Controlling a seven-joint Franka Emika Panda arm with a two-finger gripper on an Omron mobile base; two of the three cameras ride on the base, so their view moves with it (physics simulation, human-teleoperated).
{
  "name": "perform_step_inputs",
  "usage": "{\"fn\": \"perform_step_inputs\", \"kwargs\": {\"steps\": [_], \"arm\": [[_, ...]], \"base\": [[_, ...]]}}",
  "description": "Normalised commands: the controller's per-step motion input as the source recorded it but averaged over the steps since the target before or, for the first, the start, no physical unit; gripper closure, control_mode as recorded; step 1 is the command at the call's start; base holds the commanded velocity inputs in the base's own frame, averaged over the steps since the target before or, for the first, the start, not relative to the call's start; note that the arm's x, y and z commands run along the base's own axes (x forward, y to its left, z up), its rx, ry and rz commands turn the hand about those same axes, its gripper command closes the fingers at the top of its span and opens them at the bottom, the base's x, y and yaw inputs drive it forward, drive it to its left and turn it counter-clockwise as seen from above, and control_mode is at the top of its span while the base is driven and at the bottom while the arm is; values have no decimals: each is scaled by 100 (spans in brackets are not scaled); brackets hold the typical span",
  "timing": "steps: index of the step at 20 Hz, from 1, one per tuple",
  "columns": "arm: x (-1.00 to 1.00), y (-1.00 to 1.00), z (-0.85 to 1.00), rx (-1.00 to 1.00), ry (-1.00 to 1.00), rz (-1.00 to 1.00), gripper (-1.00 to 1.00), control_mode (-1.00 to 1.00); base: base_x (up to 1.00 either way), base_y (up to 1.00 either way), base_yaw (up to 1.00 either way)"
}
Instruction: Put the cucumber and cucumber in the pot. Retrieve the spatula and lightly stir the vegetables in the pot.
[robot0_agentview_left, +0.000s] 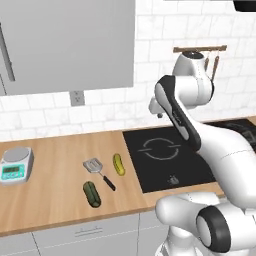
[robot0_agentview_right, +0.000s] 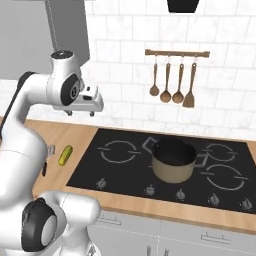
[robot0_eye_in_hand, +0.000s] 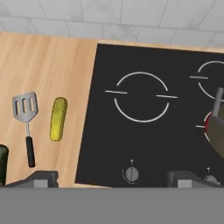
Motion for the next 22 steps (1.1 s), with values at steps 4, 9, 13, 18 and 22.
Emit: {"fn": "perform_step_inputs", "kwargs": {"steps": [4,9,13,18,22], "arm": [[0,0,0,0,0,0,-100,100],[4,4,0,0,0,0,-100,-100],[-44,51,-22,0,0,5,-100,-100],[-42,89,-37,0,0,8,-100,-100],[-13,100,-50,-4,1,5,-100,-100]], "base": [[96,2,-8],[35,2,-3],[0,0,0],[0,0,0],[0,0,0]]}}
